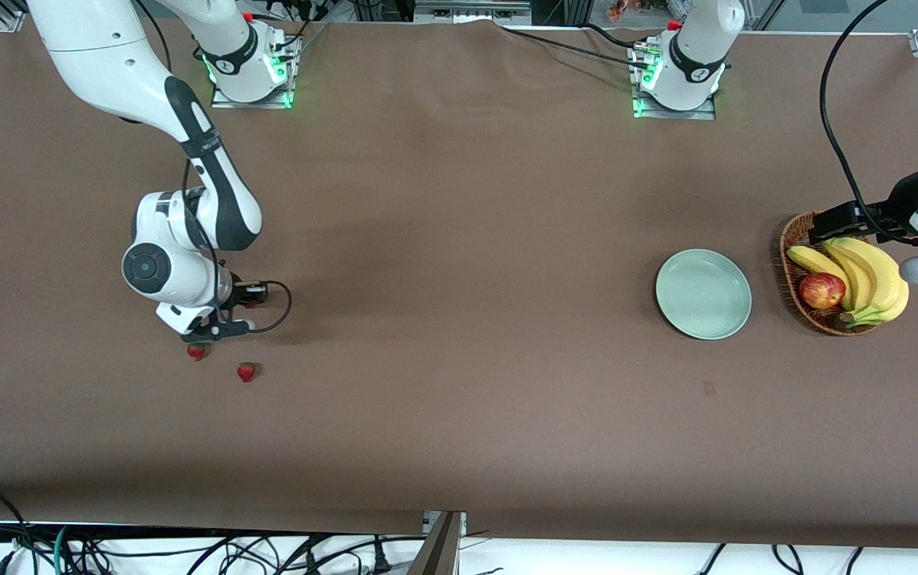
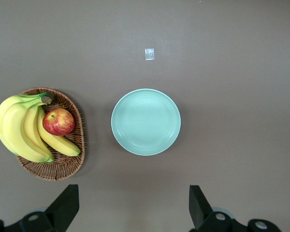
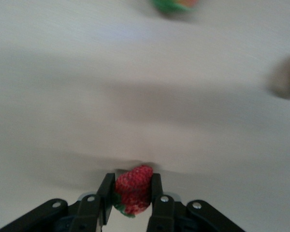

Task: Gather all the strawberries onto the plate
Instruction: 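Grasp the strawberry with the right gripper and lift it, then set the strawberry mid-table with the right gripper while the left gripper approaches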

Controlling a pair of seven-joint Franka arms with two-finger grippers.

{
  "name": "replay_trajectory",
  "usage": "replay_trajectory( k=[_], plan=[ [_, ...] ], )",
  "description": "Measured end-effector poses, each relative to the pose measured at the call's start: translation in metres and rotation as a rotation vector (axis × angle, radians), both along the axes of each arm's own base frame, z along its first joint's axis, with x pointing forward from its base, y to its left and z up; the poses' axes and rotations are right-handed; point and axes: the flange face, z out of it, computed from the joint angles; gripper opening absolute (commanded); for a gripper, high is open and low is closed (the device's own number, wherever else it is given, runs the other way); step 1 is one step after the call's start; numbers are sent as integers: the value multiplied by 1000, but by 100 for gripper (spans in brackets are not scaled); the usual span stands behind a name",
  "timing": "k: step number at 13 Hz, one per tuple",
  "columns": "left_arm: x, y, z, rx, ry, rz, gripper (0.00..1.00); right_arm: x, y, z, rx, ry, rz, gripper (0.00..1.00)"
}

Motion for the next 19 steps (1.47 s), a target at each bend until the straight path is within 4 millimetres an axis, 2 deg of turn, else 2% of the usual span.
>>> replay_trajectory(
  k=[2,4,6,9,11,12,14,15,17,19],
  plan=[
    [0,-3,0,-1,0,-5,100,8,39,18,35,-37,19,27],
    [0,-3,0,-1,1,-5,100,15,93,41,67,-79,-35,28],
    [0,-3,-4,-1,8,-5,100,13,172,61,95,-102,-169,28],
    [4,-2,-18,-2,32,-5,100,-11,303,72,148,-122,-344,28],
    [9,-6,-36,-4,64,-11,100,-32,389,68,241,-165,-437,28],
    [13,-6,-48,-5,83,-12,100,-42,421,57,297,-183,-493,28],
    [18,-2,-64,-6,109,-6,100,-60,463,27,402,-203,-600,29],
    [20,-1,-71,-7,119,-3,100,-69,476,17,448,-205,-655,35],
    [27,0,-95,-9,146,-3,100,-88,499,15,508,-162,-793,66],
    [37,-6,-123,-12,164,-12,100,-97,514,31,577,-100,-958,85]
  ],
)
